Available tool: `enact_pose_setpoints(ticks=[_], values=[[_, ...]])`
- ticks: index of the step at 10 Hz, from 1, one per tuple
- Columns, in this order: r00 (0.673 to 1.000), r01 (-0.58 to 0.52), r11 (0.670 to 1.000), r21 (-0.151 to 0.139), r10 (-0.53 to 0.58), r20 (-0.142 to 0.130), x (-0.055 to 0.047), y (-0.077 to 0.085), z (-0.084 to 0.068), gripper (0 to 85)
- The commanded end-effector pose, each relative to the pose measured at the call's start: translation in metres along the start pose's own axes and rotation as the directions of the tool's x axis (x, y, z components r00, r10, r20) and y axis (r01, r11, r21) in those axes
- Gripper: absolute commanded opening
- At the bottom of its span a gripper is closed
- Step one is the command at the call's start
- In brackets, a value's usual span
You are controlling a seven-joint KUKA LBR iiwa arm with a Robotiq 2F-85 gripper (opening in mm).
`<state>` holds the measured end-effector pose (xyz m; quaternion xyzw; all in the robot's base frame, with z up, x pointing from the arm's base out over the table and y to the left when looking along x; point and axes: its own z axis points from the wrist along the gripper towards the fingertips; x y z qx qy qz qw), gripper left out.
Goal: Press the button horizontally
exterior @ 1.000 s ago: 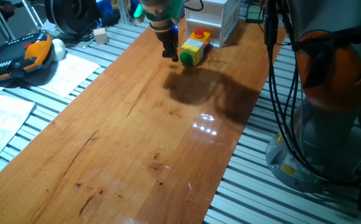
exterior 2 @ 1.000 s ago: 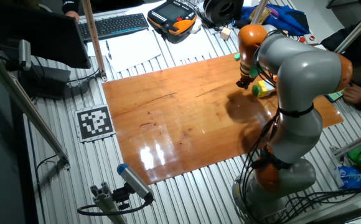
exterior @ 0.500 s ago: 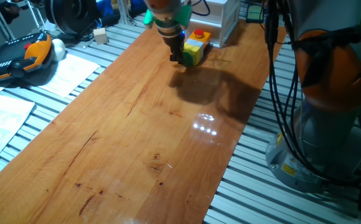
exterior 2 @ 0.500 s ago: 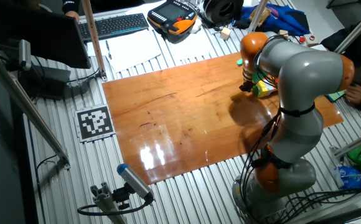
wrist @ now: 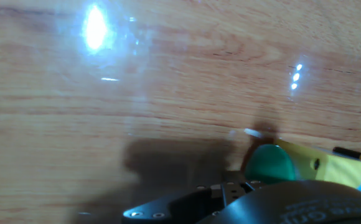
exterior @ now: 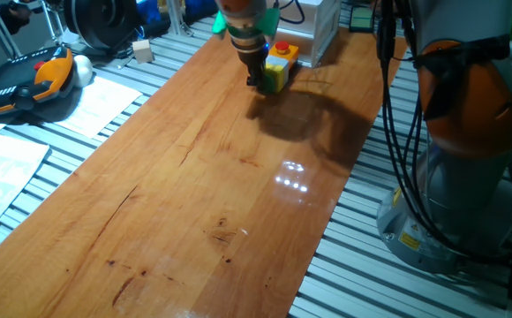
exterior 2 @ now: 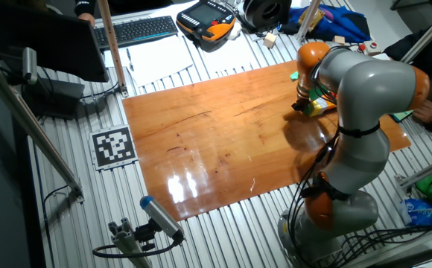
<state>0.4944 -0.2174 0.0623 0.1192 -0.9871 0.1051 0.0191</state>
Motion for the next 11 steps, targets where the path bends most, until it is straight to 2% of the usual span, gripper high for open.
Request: enact_pose_setpoints(ticks=[1, 3, 6, 10, 11], values=[[1.0, 0.001, 1.0, -0.002, -0.001, 0.002, 0.0, -0.001, 0.0, 0.0], [1.0, 0.004, 1.0, 0.007, -0.004, 0.0, 0.001, -0.003, 0.0, 0.0], [1.0, 0.019, 1.0, 0.007, -0.019, 0.009, 0.003, -0.016, 0.002, 0.0], [1.0, 0.025, 1.0, 0.013, -0.025, 0.019, 0.006, -0.019, 0.005, 0.0], [0.999, 0.024, 1.0, 0.002, -0.024, 0.021, 0.005, -0.017, 0.004, 0.0]])
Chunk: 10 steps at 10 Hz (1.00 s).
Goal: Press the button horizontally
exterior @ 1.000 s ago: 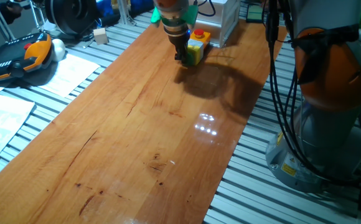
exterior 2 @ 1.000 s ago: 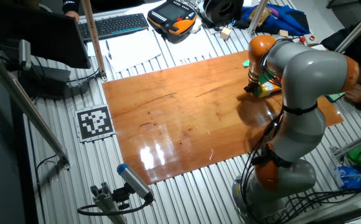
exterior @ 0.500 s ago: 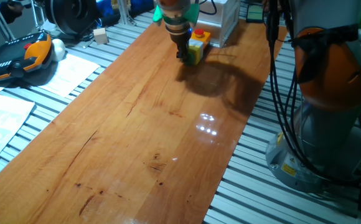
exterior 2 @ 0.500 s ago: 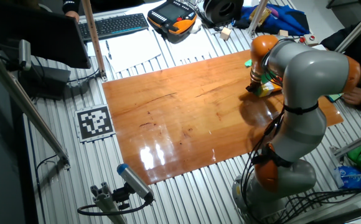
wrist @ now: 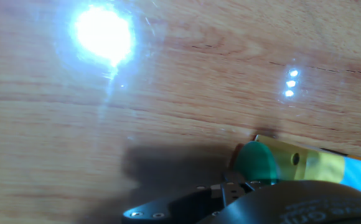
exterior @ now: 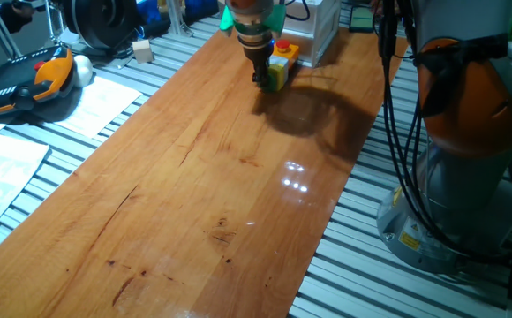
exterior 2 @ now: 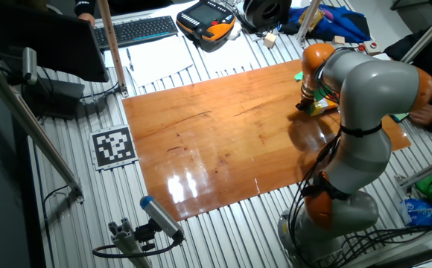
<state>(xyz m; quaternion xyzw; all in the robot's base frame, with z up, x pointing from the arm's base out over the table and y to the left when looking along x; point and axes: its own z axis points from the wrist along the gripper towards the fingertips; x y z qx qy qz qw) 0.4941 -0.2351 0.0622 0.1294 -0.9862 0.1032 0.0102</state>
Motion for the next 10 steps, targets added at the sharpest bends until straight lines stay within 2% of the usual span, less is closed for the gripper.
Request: enact_pose_setpoints(ticks=[1, 3, 4, 5, 6, 7, 8, 9, 10], values=[[1.0, -0.002, 1.0, -0.001, 0.002, -0.001, -0.003, 0.004, -0.002, 0.0], [1.0, -0.016, 1.0, -0.002, 0.016, -0.005, -0.01, 0.014, -0.008, 0.0], [1.0, -0.029, 0.999, -0.026, 0.028, -0.008, -0.014, 0.021, -0.012, 0.0], [0.999, -0.053, 0.998, -0.038, 0.053, -0.007, -0.019, 0.033, -0.018, 0.0], [0.995, -0.103, 0.993, -0.056, 0.103, -0.005, -0.024, 0.05, -0.028, 0.0], [0.991, -0.135, 0.989, -0.06, 0.134, -0.021, -0.029, 0.064, -0.039, 0.0], [0.985, -0.17, 0.981, -0.089, 0.167, -0.041, -0.032, 0.075, -0.051, 0.0], [0.978, -0.204, 0.974, -0.102, 0.2, -0.054, -0.033, 0.086, -0.061, 0.0], [0.97, -0.241, 0.964, -0.113, 0.236, -0.056, -0.034, 0.096, -0.07, 0.0]])
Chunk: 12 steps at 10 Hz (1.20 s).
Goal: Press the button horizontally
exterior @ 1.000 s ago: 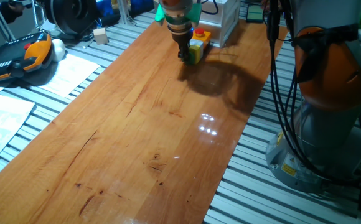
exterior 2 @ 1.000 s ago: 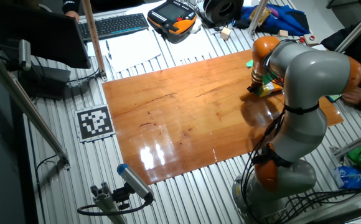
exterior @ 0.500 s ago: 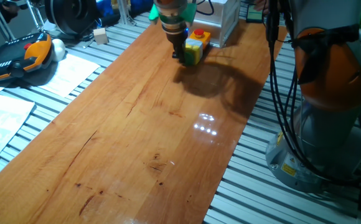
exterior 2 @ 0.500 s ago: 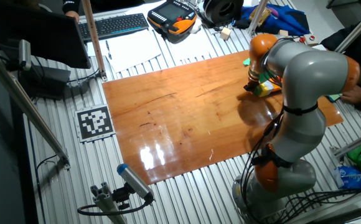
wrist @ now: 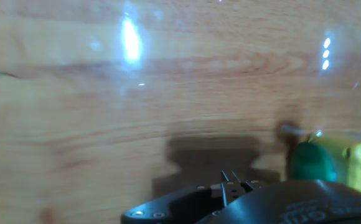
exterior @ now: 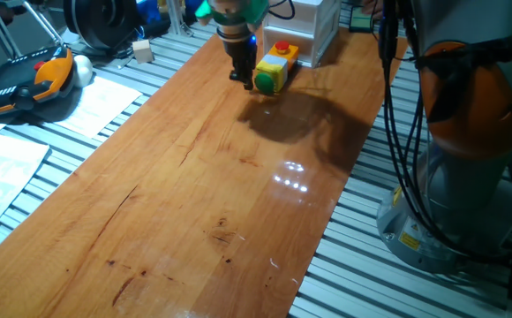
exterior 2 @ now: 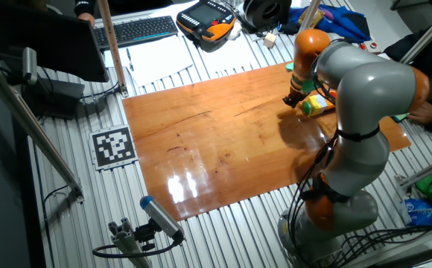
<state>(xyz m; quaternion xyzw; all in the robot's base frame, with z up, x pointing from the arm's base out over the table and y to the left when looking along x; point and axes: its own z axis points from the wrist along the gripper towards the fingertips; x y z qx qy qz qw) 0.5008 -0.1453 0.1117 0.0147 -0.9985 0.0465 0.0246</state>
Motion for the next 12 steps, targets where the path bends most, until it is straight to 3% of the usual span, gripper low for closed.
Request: enact_pose_setpoints(ticks=[1, 4, 6, 8, 10, 12], values=[[0.999, -0.043, 0.999, -0.003, 0.043, -0.002, 0.001, 0.033, -0.007, 0.0], [0.995, -0.104, 0.993, -0.051, 0.104, -0.005, 0.009, 0.046, -0.02, 0.0], [0.994, -0.106, 0.992, -0.062, 0.107, 0.002, 0.014, 0.045, -0.024, 0.0], [0.995, -0.096, 0.994, -0.055, 0.097, 0.014, 0.015, 0.045, -0.025, 0.0], [0.997, -0.066, 0.998, -0.011, 0.066, 0.033, 0.016, 0.044, -0.025, 0.0], [0.997, -0.062, 0.998, -0.009, 0.062, 0.036, 0.015, 0.044, -0.025, 0.0]])
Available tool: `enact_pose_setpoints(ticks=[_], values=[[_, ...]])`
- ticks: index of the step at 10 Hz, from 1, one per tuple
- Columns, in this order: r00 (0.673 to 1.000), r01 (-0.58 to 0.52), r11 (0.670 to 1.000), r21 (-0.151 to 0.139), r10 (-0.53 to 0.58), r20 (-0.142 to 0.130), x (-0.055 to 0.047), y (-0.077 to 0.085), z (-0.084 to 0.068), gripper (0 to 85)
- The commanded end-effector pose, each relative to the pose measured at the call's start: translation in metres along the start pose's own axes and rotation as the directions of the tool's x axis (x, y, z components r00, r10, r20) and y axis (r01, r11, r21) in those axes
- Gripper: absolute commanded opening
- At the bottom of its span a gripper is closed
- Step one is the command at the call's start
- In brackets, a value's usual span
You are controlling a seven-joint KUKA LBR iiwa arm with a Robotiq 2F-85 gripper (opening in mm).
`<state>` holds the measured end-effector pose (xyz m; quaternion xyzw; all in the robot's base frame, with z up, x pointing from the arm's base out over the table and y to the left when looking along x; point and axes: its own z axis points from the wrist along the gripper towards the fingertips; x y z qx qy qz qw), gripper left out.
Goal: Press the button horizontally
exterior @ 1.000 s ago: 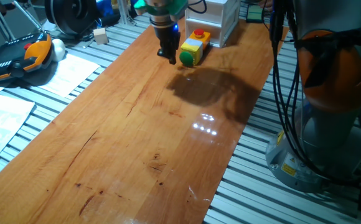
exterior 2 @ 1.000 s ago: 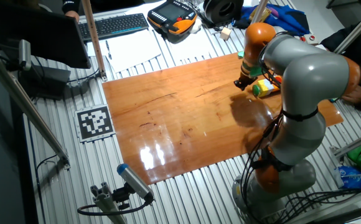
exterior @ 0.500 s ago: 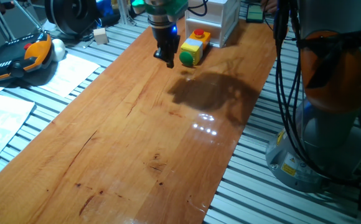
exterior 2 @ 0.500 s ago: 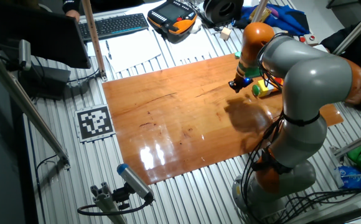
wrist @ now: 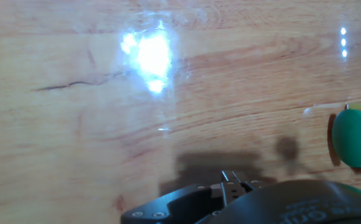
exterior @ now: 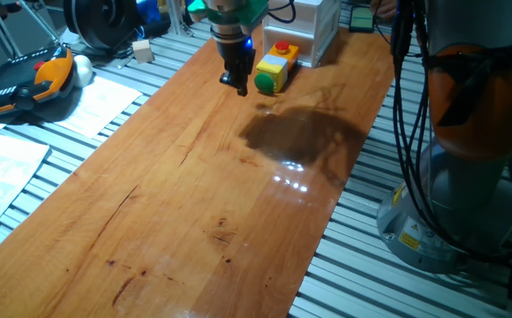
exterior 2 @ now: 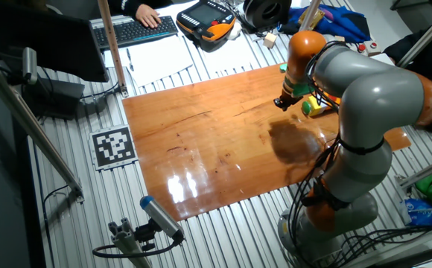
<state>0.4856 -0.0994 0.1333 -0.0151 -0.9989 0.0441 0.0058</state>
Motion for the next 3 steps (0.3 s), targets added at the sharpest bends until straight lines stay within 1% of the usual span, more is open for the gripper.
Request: enact_pose_setpoints(ticks=[1, 2, 3], values=[[1.0, 0.002, 1.0, 0.004, -0.002, -0.005, 0.0008, 0.0008, -0.0002, 0.0], [1.0, 0.003, 1.0, -0.002, -0.003, -0.014, 0.0021, 0.0011, -0.0004, 0.0], [1.0, 0.003, 1.0, -0.003, -0.003, -0.011, 0.0016, 0.001, -0.0002, 0.0]])
